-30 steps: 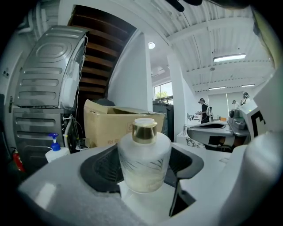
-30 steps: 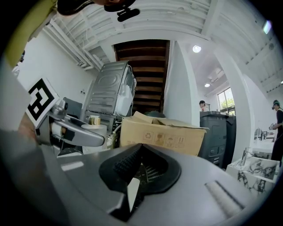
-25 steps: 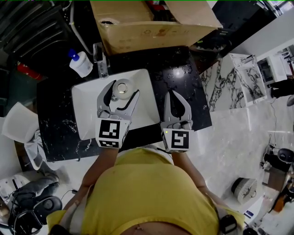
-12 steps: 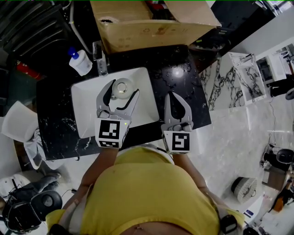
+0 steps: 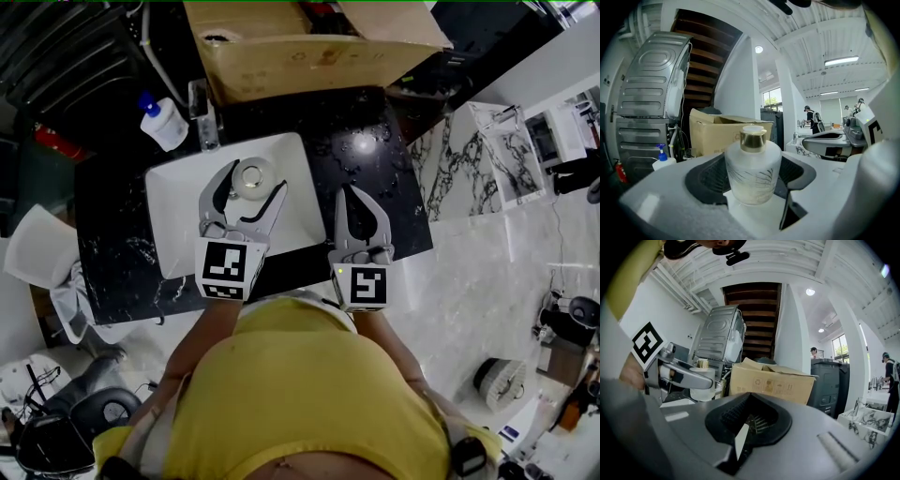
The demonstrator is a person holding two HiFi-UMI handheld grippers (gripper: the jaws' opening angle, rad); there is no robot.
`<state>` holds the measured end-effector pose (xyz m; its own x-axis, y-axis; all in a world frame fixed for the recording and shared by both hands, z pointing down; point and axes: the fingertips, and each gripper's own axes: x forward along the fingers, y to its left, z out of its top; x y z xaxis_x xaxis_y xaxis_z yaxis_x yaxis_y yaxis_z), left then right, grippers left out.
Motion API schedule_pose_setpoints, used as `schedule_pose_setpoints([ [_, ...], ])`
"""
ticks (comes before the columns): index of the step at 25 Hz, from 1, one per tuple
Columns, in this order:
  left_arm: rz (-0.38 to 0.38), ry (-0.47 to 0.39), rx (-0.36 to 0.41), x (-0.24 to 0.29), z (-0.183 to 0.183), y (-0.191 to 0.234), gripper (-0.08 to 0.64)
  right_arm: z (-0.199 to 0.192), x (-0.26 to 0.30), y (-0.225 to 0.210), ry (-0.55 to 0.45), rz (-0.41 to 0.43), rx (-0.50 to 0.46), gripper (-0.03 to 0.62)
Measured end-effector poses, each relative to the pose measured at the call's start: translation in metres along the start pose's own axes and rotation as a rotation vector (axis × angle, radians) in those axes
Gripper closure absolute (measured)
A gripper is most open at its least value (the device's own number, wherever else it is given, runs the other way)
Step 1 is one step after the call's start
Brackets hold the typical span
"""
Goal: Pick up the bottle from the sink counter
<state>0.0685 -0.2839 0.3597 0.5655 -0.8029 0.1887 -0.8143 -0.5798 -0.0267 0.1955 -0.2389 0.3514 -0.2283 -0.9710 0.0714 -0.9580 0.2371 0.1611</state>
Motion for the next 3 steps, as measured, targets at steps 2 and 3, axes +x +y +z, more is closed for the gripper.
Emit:
schedule_pose_setpoints([
  [2,-0.003,0.000,-0.001,0.0013,-0.0003,-0.0003,0.225,-0.0003,0.0011,-0.0002,-0.004,0.002,-0.003,0.592],
  [3,-0.004,0.000,-0.002,0.0020,-0.0005,-0.0004,0.225,-0.0012,0.0015,-0.0008,-0.003,0.001,-0.008,0.592],
])
